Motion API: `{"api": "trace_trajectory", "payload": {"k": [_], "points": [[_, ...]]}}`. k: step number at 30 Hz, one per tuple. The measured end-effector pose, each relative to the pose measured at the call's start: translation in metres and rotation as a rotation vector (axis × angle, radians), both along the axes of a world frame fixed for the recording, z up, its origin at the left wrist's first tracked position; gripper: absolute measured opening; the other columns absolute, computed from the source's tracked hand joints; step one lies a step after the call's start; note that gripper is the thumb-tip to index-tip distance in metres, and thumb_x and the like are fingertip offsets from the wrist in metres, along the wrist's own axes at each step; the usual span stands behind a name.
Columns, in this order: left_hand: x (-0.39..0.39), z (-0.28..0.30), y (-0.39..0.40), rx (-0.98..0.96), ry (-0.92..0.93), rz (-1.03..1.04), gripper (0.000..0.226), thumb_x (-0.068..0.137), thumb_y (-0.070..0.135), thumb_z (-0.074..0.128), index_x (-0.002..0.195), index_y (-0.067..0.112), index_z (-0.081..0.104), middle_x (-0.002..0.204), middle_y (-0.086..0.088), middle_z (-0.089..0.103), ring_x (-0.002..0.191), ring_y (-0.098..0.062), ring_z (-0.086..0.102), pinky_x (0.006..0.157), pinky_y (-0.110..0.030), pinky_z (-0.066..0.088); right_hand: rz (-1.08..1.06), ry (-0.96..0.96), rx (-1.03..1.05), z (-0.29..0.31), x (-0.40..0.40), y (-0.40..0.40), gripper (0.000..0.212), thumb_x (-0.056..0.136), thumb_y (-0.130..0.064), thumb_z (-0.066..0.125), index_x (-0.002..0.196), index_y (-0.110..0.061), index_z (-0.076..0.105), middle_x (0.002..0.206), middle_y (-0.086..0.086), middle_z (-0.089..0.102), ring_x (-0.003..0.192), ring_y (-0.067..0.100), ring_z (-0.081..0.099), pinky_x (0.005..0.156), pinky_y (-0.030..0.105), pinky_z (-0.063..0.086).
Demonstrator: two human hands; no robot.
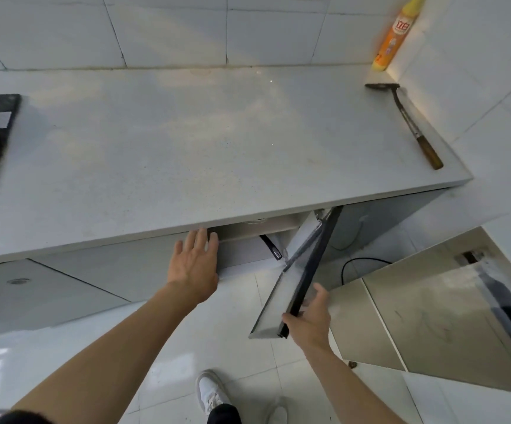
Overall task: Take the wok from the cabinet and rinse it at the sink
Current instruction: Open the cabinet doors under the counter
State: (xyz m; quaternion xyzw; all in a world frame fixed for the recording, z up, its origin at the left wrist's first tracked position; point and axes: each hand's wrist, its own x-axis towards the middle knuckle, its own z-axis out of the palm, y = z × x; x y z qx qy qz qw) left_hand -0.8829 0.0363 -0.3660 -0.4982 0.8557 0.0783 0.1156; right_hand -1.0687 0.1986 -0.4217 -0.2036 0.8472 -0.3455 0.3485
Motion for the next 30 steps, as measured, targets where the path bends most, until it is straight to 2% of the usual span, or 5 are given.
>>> {"api": "trace_trajectory", "payload": {"k": [6,13,17,22,30], "points": [[-0.052,0.009,0.029,-0.012,0.04,-0.071,0.071,0.082,0.029,0.059,0.142,0.012,0.026,0.149,-0.009,0.023,0.137,-0.029,0.023,0.109,-0.04,0.029,0.359,0.349,0.12,0.016,-0.043,0.048,0.083,0.075,0.012,0.065,0.144,-0.015,0.029,0.14,-0.002,0.031,0.119,0.012,0.041,0.098,0.017,0.037],[-0.101,0.018,0.053,-0.035,0.034,-0.147,0.065,0.083,0.029,0.055,0.142,0.015,0.029,0.153,-0.006,0.022,0.141,-0.026,0.019,0.113,-0.04,0.025,0.506,0.724,0.412,0.012,-0.108,0.083,0.094,0.055,-0.01,0.087,0.135,0.0,0.04,0.124,0.013,0.048,0.105,0.025,0.05,0.091,0.03,0.046],[-0.121,0.02,0.064,-0.034,0.021,-0.15,0.065,0.088,0.029,0.053,0.146,0.014,0.027,0.156,-0.007,0.019,0.144,-0.027,0.014,0.115,-0.04,0.021,0.473,0.745,0.471,0.017,-0.139,0.089,0.1,0.06,-0.029,0.086,0.139,0.001,0.032,0.132,0.016,0.045,0.112,0.028,0.047,0.093,0.034,0.048],[-0.137,0.015,0.078,-0.024,-0.015,-0.16,0.061,0.089,0.033,0.054,0.142,0.016,0.03,0.154,-0.006,0.024,0.142,-0.027,0.019,0.114,-0.04,0.023,0.619,0.758,0.543,0.014,-0.163,0.097,0.095,0.085,-0.05,0.061,0.149,-0.003,0.009,0.158,0.017,0.012,0.136,0.034,0.029,0.111,0.037,0.032],[-0.143,0.013,0.094,-0.019,-0.073,-0.181,0.064,0.088,0.032,0.051,0.145,0.016,0.025,0.154,-0.006,0.023,0.142,-0.028,0.017,0.114,-0.042,0.023,0.635,0.747,0.52,0.021,-0.164,0.091,0.082,0.088,-0.045,0.058,0.147,-0.006,0.017,0.152,0.014,0.026,0.131,0.03,0.035,0.105,0.034,0.038]]}}
